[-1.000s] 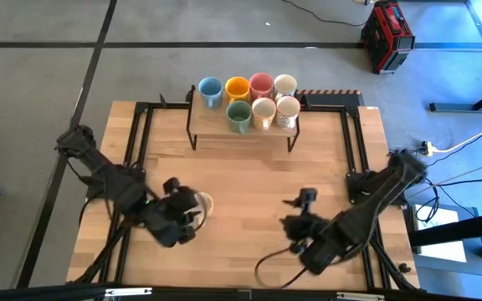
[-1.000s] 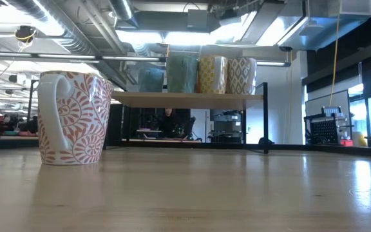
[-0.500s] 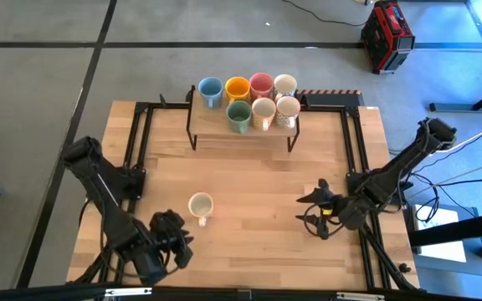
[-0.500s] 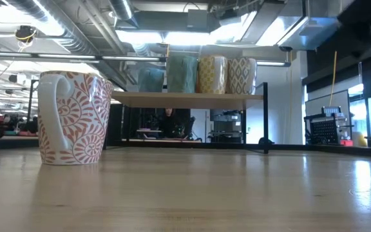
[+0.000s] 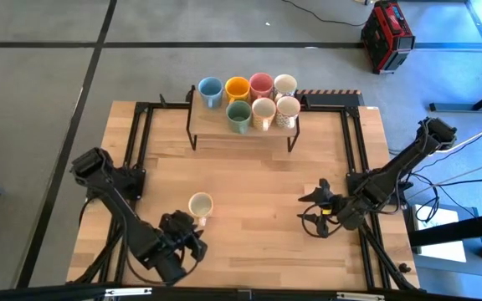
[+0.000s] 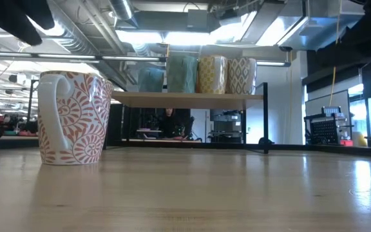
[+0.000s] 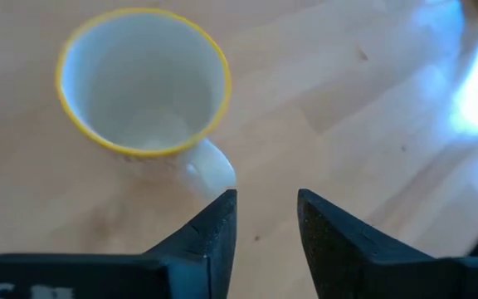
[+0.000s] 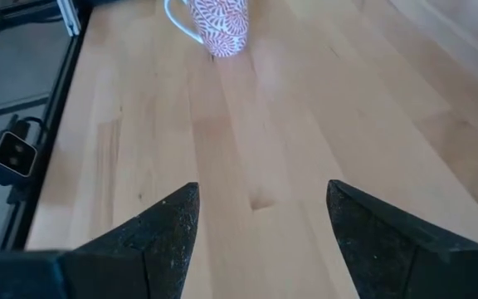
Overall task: Place coffee mugs
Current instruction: Put the orange patterned mug on the shelf
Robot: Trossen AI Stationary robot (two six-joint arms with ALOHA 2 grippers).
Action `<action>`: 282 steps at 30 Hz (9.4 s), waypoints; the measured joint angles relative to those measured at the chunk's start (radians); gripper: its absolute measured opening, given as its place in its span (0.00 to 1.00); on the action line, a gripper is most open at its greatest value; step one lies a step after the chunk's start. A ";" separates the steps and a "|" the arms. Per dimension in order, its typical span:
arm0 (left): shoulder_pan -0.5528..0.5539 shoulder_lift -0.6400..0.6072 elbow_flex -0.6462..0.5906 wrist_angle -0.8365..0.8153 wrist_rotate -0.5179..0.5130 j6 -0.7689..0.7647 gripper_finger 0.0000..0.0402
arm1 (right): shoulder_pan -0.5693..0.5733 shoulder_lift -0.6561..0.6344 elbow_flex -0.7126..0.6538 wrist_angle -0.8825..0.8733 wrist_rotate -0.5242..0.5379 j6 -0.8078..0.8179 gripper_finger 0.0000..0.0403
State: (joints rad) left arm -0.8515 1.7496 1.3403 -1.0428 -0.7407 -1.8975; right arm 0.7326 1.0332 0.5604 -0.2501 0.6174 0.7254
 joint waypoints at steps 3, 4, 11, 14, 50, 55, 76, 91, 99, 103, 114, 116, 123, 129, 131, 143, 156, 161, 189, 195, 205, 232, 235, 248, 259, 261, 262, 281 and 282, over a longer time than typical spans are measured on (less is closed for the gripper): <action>0.021 0.000 0.000 -0.016 0.002 -0.003 0.35 | 0.000 0.000 0.000 -0.009 0.000 0.001 0.63; 0.027 0.000 0.000 -0.016 0.011 -0.003 0.37 | 0.000 0.000 0.000 -0.013 0.000 0.001 0.63; 0.062 0.001 -0.058 0.026 0.064 -0.012 0.40 | 0.000 0.000 0.000 -0.034 -0.008 0.001 0.63; 0.060 0.002 -0.078 0.088 0.033 -0.011 0.40 | 0.000 0.000 0.000 -0.054 -0.009 0.002 0.63; 0.011 0.097 -0.087 -0.156 0.050 -0.089 0.40 | 0.000 0.001 0.000 -0.092 -0.062 0.003 0.63; -0.039 0.097 -0.087 -0.106 -0.045 -0.099 0.40 | 0.000 0.001 0.000 -0.092 -0.062 0.003 0.63; 0.025 0.096 -0.207 0.016 -0.159 -0.082 0.39 | 0.000 0.001 0.000 -0.093 -0.052 0.003 0.63; 0.035 0.096 -0.211 0.018 -0.136 -0.014 0.15 | 0.000 0.001 0.000 -0.091 -0.051 0.003 0.63; 0.035 0.093 -0.207 0.015 -0.130 -0.009 0.15 | 0.000 0.001 0.000 -0.092 -0.051 0.003 0.63; 0.035 0.079 -0.189 0.008 -0.118 0.010 0.15 | 0.000 0.001 0.000 -0.092 -0.051 0.003 0.63; 0.032 0.072 -0.141 -0.006 -0.107 0.050 0.15 | 0.000 0.001 0.000 -0.092 -0.051 0.002 0.63; 0.032 0.072 -0.130 -0.021 -0.108 0.051 0.15 | 0.000 0.001 0.000 -0.092 -0.051 0.002 0.63; 0.032 0.072 -0.096 -0.075 -0.141 0.052 0.15 | 0.000 0.001 0.001 -0.092 -0.051 0.002 0.63; 0.032 0.072 -0.070 -0.076 -0.186 0.051 0.15 | 0.000 0.001 0.001 -0.092 -0.051 0.002 0.63; 0.032 0.072 -0.056 -0.087 -0.205 0.051 0.15 | 0.000 0.001 0.001 -0.092 -0.052 0.002 0.63; 0.047 0.072 0.135 -0.332 -0.297 0.050 0.15 | 0.000 0.001 0.001 -0.092 -0.026 0.000 0.63; 0.178 0.050 0.316 -0.529 -0.346 0.074 0.15 | 0.000 0.001 0.001 -0.092 -0.026 0.001 0.63; 0.225 -0.002 0.316 -0.529 -0.376 0.103 0.15 | 0.000 0.001 0.001 -0.091 -0.026 0.003 0.63; 0.518 -0.461 0.058 -0.165 -0.309 0.779 0.15 | 0.000 0.001 0.001 -0.091 0.153 0.031 0.63; 0.597 -0.526 -0.059 0.022 -0.227 0.937 0.15 | 0.000 0.001 0.001 -0.092 0.161 0.055 0.63; 0.699 -0.541 -0.146 0.196 -0.134 1.092 0.15 | 0.000 0.001 0.001 -0.098 0.204 0.105 0.63; 0.852 -0.533 -0.390 0.587 -0.084 1.216 0.15 | 0.000 0.001 0.001 -0.105 0.202 0.108 0.63; 0.860 -0.525 -0.395 0.594 -0.088 1.232 0.15 | 0.000 0.001 0.001 -0.107 0.202 0.108 0.63; 0.887 -0.508 -0.394 0.636 -0.082 1.255 0.15 | 0.000 0.001 0.001 -0.112 0.201 0.108 0.63; 0.887 -0.509 -0.393 0.640 -0.092 1.248 0.33 | 0.000 0.001 0.001 -0.112 0.201 0.108 0.63; 0.887 -0.509 -0.393 0.640 -0.090 1.248 0.37 | 0.000 0.001 0.001 -0.112 0.201 0.108 0.63; 0.887 -0.509 -0.393 0.640 -0.090 1.248 0.38 | 0.000 0.001 0.001 -0.112 0.201 0.108 0.63; 0.887 -0.509 -0.393 0.636 -0.067 1.281 0.43 | 0.000 0.001 0.001 -0.111 0.176 0.120 0.63; 0.887 -0.509 -0.393 0.636 -0.067 1.281 0.44 | 0.000 0.001 0.001 -0.111 0.176 0.119 0.63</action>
State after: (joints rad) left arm 0.0353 1.2407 0.9478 -0.4072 -0.8078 -0.6167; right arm 0.7327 1.0344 0.5610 -0.3614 0.7929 0.8449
